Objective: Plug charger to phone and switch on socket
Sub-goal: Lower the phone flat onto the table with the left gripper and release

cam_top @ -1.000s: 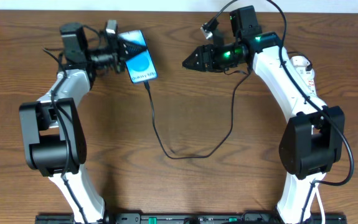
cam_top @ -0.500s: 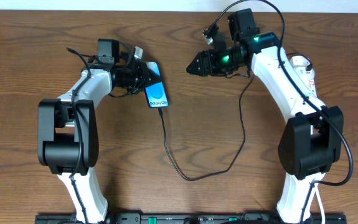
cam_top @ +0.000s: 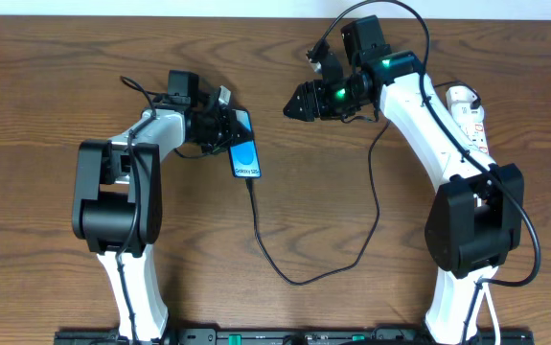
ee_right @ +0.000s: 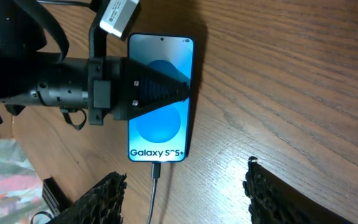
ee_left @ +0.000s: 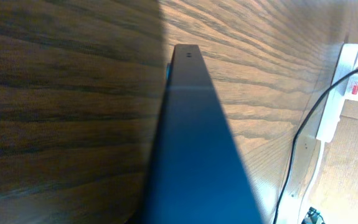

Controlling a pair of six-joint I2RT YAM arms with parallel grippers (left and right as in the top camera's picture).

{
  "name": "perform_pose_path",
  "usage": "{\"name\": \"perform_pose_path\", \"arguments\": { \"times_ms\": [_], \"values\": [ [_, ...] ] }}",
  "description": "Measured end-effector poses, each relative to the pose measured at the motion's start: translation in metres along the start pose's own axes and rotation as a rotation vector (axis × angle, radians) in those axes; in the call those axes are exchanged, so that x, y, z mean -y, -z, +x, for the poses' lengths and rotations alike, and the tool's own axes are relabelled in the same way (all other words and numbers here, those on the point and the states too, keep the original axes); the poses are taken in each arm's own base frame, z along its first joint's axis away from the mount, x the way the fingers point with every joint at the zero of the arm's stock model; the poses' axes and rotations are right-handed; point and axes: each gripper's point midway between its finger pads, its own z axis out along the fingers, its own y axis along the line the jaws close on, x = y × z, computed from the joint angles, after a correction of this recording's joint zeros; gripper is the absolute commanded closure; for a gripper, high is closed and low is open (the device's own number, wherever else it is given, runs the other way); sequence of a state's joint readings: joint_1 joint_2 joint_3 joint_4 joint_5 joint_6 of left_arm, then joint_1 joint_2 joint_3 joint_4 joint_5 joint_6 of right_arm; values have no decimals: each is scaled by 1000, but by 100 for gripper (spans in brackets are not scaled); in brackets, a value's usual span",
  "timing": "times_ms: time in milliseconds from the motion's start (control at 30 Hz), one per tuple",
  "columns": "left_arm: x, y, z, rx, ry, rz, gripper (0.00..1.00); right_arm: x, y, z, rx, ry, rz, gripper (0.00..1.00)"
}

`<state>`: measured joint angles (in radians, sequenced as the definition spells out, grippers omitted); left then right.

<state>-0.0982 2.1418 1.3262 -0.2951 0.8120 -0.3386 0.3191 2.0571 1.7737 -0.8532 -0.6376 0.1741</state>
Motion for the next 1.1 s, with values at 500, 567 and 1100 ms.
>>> {"name": "perform_pose_path", "arguments": {
  "times_ms": [500, 567, 1100],
  "values": [
    [21, -10, 11, -40, -33, 45, 31, -4, -4, 6, -23, 1, 5, 38],
    [24, -8, 10, -38, -40, 53, 25, -4, -4, 7, -25, -1, 9, 38],
    [-5, 23, -18, 73, -3, -97, 9, 8, -3, 11, -35, -14, 78, 36]
  ]
}}
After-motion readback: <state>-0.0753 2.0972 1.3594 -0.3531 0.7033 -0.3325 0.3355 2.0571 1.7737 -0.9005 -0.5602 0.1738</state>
